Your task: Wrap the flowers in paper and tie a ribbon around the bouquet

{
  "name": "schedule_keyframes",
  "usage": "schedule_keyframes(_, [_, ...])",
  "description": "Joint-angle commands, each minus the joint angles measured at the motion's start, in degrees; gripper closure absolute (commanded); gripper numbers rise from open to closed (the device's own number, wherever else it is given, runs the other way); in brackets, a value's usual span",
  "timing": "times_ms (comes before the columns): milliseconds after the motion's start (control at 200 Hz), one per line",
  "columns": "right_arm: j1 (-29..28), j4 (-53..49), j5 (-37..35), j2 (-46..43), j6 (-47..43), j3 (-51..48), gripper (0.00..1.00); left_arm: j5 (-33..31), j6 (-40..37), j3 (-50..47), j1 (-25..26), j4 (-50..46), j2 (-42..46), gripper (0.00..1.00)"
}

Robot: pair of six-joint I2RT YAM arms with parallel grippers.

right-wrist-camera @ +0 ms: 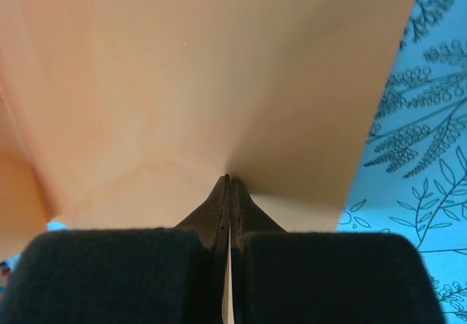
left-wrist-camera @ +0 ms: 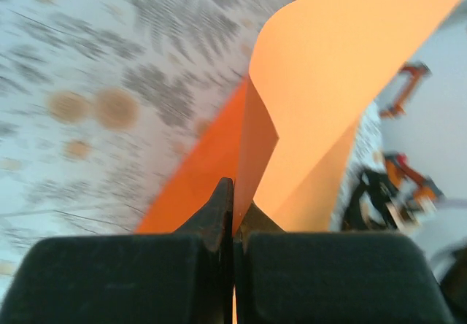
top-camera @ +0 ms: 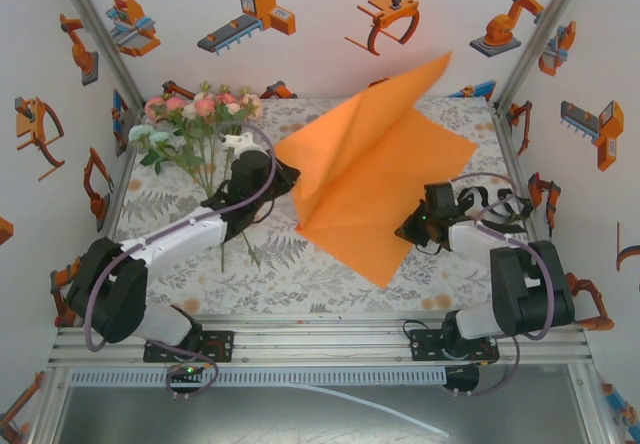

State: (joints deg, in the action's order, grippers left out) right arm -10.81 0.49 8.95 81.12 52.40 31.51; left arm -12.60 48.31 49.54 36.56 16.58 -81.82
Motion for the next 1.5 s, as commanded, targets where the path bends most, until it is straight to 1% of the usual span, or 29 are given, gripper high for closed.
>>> schedule_keyframes(0, [-1.3,1.4,-0.6,-1.0,1.5,-3.7,1.0,-2.8,-4.2,-0.4,-5.8,-3.6,-1.0,1.0])
schedule_keyframes(45, [-3.1,1.1,-1.3,-1.9,2.2,-5.5,1.0,-3.5,-5.5,-0.1,-8.2,-3.2,-3.2,1.0])
schedule_keyframes(80, [-5.1,0.9,-2.1,-3.0,3.3,-7.0,1.0,-2.8,-6.0,0.6,-10.4,-3.3,-5.1,1.0])
schedule_keyframes(150, [-10.3,0.9,-3.2,-5.7,6.3,-9.7,1.0,-1.8,-8.1,2.1,-13.5,-2.8,-8.9,1.0])
schedule_keyframes(230, [-15.7,0.1,-4.7,-9.2,10.6,-11.9,1.0,-1.8,-10.1,3.8,-15.7,-3.4,-12.3,1.0])
schedule_keyframes(300, [-18.2,-1.5,-5.7,-12.5,12.6,-12.5,1.0,-3.1,-11.1,4.3,-16.6,-4.5,-13.4,1.0])
schedule_keyframes(340, [-18.4,-3.6,-6.0,-14.7,12.6,-11.8,1.0,-4.2,-11.9,4.0,-16.8,-4.4,-13.1,0.92])
schedule_keyframes(410, [-18.4,-9.0,-8.6,-19.2,10.7,-9.0,1.0,-5.7,-14.2,3.0,-16.8,-3.7,-10.9,0.72])
schedule_keyframes(456, [-18.3,-11.8,-10.5,-21.9,9.0,-6.9,1.0,-6.5,-16.3,2.7,-16.8,-3.9,-8.7,0.64])
schedule_keyframes(556, [-17.6,-16.1,-17.0,-25.7,4.6,-2.0,1.0,-8.0,-20.6,2.8,-16.7,-7.1,-1.9,0.57])
schedule_keyframes(661, [-14.9,-16.1,-21.7,-24.4,1.2,1.5,1.0,-8.0,-22.1,2.8,-16.5,-12.3,4.7,0.51])
schedule_keyframes(706, [-13.0,-15.3,-21.6,-22.4,-0.3,2.5,1.0,-7.9,-22.0,2.7,-15.9,-14.8,7.2,0.51])
schedule_keyframes(736, [-11.7,-14.6,-21.0,-20.9,-0.8,3.0,1.0,-7.2,-22.0,2.3,-15.2,-15.8,8.6,0.53])
schedule_keyframes(826, [-7.7,-11.5,-16.6,-15.7,-3.4,4.3,1.0,-2.7,-20.0,1.1,-11.9,-16.7,10.5,0.59])
schedule_keyframes(921, [-4.7,-10.6,-13.5,-10.0,-5.2,5.7,1.0,1.5,-17.2,1.3,-7.0,-16.6,7.3,0.64])
schedule_keyframes(1016, [-3.5,-8.7,-11.7,-5.7,-5.5,5.7,1.0,2.3,-16.3,3.1,-3.8,-15.2,1.0,0.71])
schedule_keyframes(1081, [-3.2,-7.8,-11.2,-3.7,-5.0,5.0,1.0,2.9,-15.8,4.5,-3.4,-14.4,-3.6,0.75])
schedule_keyframes(1166, [-3.0,-6.7,-10.5,-2.5,-3.7,3.6,1.0,3.3,-15.7,6.3,-3.4,-13.9,-8.6,0.77])
schedule_keyframes(1307, [-3.0,-5.2,-11.0,-3.0,-1.7,0.3,1.0,1.2,-16.8,8.3,-3.7,-14.9,-14.9,0.81])
schedule_keyframes(1382, [-2.9,-4.7,-10.5,-3.3,-0.2,-1.2,1.0,1.2,-16.9,9.7,-4.5,-16.0,-17.9,0.82])
schedule_keyframes(1497, [-3.0,-4.4,-8.2,-2.8,3.4,-2.3,1.0,2.8,-16.6,10.6,-6.8,-15.1,-22.0,0.85])
